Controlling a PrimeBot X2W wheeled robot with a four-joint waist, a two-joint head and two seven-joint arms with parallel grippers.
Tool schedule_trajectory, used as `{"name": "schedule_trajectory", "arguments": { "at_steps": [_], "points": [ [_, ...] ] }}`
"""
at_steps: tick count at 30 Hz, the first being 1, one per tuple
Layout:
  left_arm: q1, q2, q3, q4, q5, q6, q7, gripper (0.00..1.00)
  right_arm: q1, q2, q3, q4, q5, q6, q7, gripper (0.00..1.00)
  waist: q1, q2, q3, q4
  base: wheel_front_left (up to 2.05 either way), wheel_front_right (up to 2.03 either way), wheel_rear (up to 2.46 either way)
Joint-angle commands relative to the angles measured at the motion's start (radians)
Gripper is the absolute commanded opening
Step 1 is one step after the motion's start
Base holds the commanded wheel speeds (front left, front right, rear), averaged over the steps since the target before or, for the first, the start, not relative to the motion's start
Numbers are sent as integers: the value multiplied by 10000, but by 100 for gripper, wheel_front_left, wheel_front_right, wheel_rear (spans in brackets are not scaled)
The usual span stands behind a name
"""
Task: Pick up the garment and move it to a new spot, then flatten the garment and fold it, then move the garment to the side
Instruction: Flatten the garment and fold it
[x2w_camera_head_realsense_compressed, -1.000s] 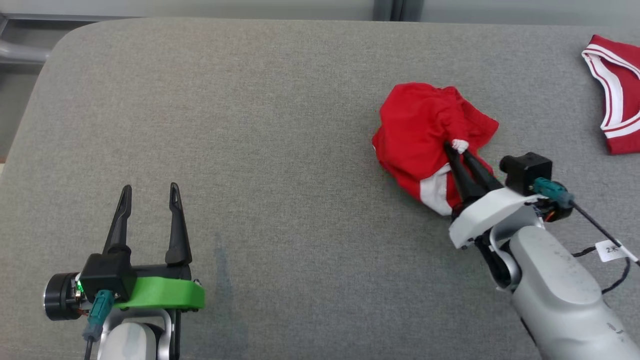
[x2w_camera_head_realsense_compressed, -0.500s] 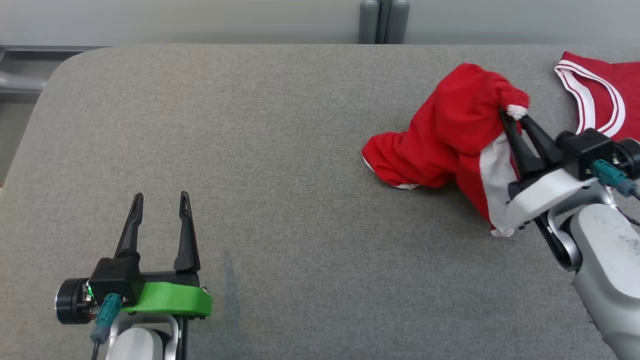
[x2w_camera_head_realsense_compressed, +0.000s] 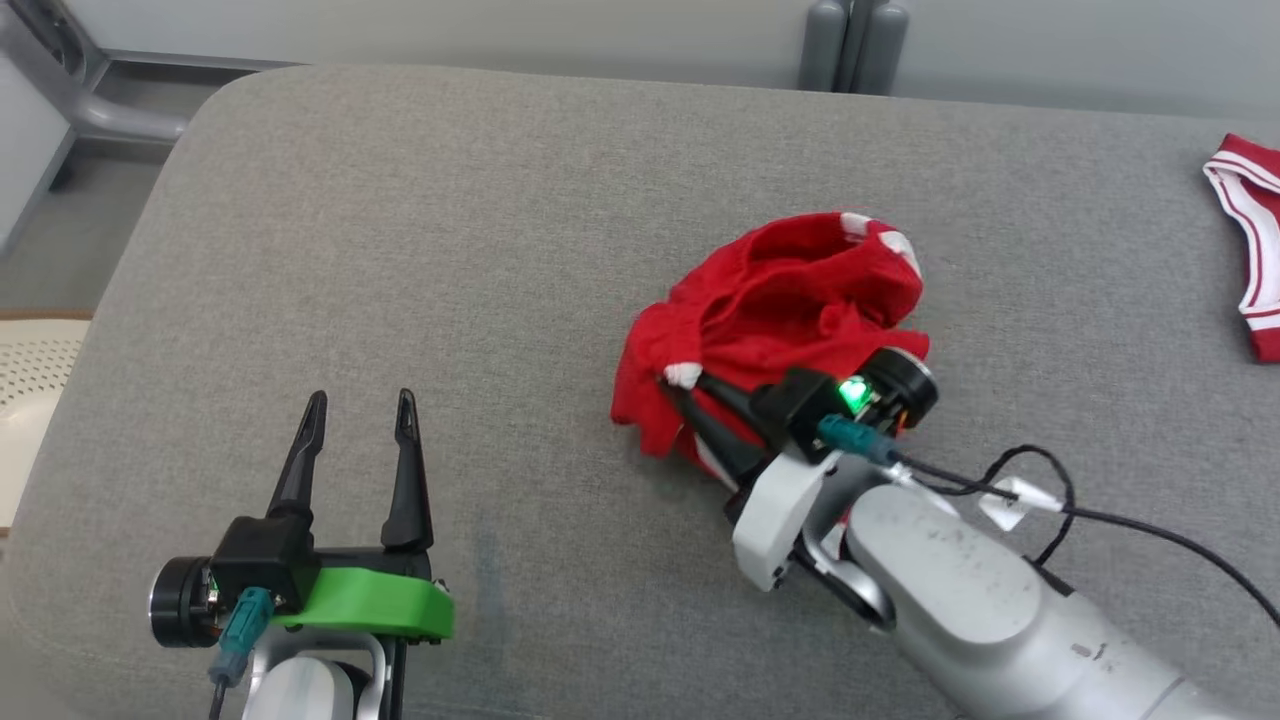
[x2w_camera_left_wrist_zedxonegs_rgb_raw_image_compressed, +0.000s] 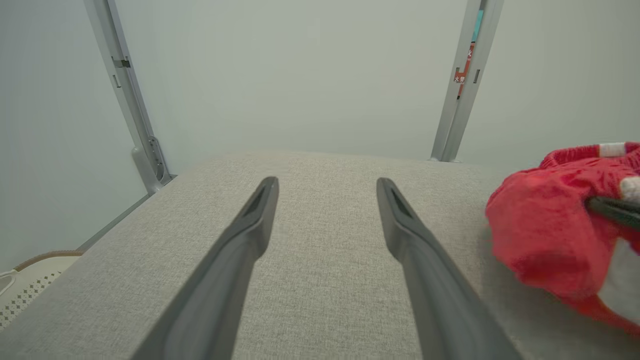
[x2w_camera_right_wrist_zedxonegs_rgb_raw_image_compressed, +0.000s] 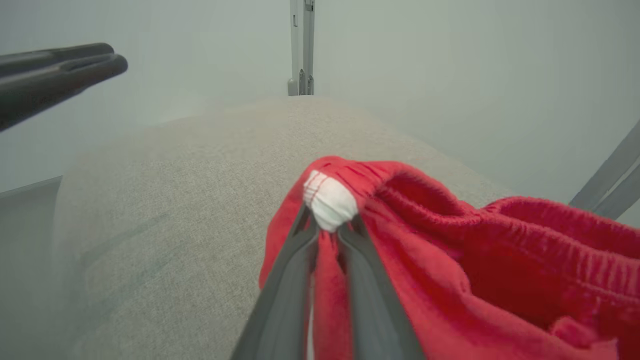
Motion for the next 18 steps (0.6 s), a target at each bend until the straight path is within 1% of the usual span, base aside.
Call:
{"name": "schedule_trajectory", "arguments": {
  "at_steps": [1, 3, 6, 7, 8, 9, 11, 13, 17, 18],
  "points": [
    [2, 16, -4, 16, -81, 82, -25, 100, -109, 188, 374, 327, 93, -12, -111, 0, 0, 0, 119, 281, 0, 0, 0],
    [-38, 13, -77, 17, -118, 119, -25, 100, -94, 534, 990, 799, 161, -12, -243, 0, 0, 0, 175, 363, 0, 0, 0],
    [-45, 14, -141, 13, -188, 183, -25, 100, 46, 819, 1600, 1433, 372, -12, -378, 0, 0, 0, 224, 399, 0, 0, 0],
    [-35, 14, -162, 14, -196, 204, -25, 100, 52, 895, 1737, 1620, 431, -12, -431, 16, 0, 0, 233, 382, 0, 0, 0],
    [-20, 14, -164, 19, -208, 227, -24, 100, 71, 961, 1811, 1735, 493, -12, -455, 56, 0, 0, 236, 350, 0, 0, 0],
    [-8, 14, -155, 26, -219, 245, -24, 100, 109, 1027, 1872, 1866, 550, -12, -473, 100, 0, 0, 231, 295, 0, 0, 0],
    [5, 14, -116, 39, -202, 258, -24, 100, 103, 1083, 1817, 1878, 660, -12, -504, 100, 0, 0, 194, 146, 0, 0, 0],
    [20, 14, -78, 54, -123, 234, -24, 100, 226, 999, 1388, 1554, 760, -12, -492, 100, 0, 0, 125, -7, 0, 0, 0],
    [127, 14, 105, 55, 22, 178, -25, 100, 775, 553, 640, 428, 595, -12, -490, 100, 0, 0, -37, -380, 0, 0, 0],
    [157, 15, 160, 47, 50, 158, -25, 100, 891, 329, 314, 42, 448, -12, -492, 100, 0, 0, -68, -473, 0, 0, 0]
  ]
}}
